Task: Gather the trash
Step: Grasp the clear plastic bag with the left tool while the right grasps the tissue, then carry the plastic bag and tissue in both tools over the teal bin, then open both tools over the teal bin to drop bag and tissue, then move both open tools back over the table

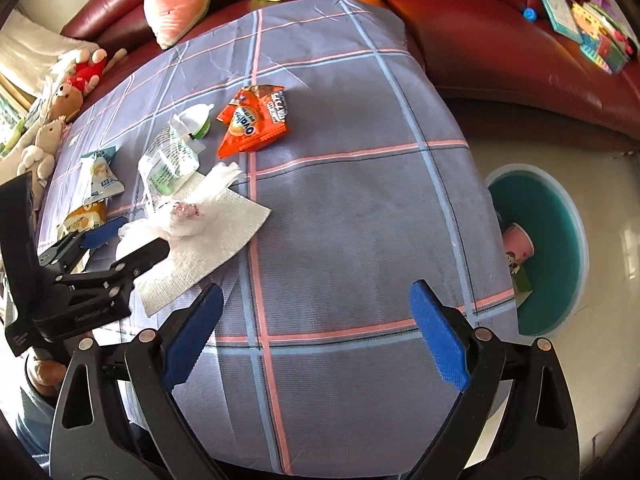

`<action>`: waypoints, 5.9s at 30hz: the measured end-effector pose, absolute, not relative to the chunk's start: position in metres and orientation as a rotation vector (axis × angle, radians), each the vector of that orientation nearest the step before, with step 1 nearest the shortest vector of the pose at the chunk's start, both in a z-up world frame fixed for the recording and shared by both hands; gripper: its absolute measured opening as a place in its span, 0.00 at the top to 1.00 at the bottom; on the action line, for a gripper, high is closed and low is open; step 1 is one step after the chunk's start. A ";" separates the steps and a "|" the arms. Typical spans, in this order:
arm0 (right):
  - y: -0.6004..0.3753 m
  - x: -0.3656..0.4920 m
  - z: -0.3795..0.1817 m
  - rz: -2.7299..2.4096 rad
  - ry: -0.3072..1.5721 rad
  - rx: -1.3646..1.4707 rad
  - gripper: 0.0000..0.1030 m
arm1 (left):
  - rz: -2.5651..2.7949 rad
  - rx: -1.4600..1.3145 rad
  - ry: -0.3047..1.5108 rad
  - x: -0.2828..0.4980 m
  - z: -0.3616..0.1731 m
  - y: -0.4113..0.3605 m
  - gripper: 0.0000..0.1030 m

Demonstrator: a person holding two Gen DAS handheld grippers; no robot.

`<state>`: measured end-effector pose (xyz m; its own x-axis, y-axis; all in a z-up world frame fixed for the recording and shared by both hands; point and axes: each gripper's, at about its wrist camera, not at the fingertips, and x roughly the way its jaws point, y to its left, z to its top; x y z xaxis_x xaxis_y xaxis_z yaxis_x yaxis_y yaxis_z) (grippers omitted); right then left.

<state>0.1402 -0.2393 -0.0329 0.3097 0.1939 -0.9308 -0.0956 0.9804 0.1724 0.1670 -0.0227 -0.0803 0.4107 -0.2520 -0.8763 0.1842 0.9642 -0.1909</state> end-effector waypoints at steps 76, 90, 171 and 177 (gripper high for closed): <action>-0.307 0.123 0.005 0.250 1.071 0.208 0.89 | -0.406 -0.128 0.942 0.137 -0.007 -0.083 0.75; -0.474 0.107 -0.012 0.048 0.992 0.402 0.87 | -0.582 0.063 1.028 0.168 -0.029 -0.260 0.75; -0.399 0.123 -0.035 0.018 1.161 0.332 0.18 | -0.451 -0.014 1.034 0.150 -0.042 -0.164 0.07; -0.360 0.122 -0.026 0.054 1.166 0.279 0.17 | -0.422 -0.061 1.020 0.142 -0.039 -0.130 0.06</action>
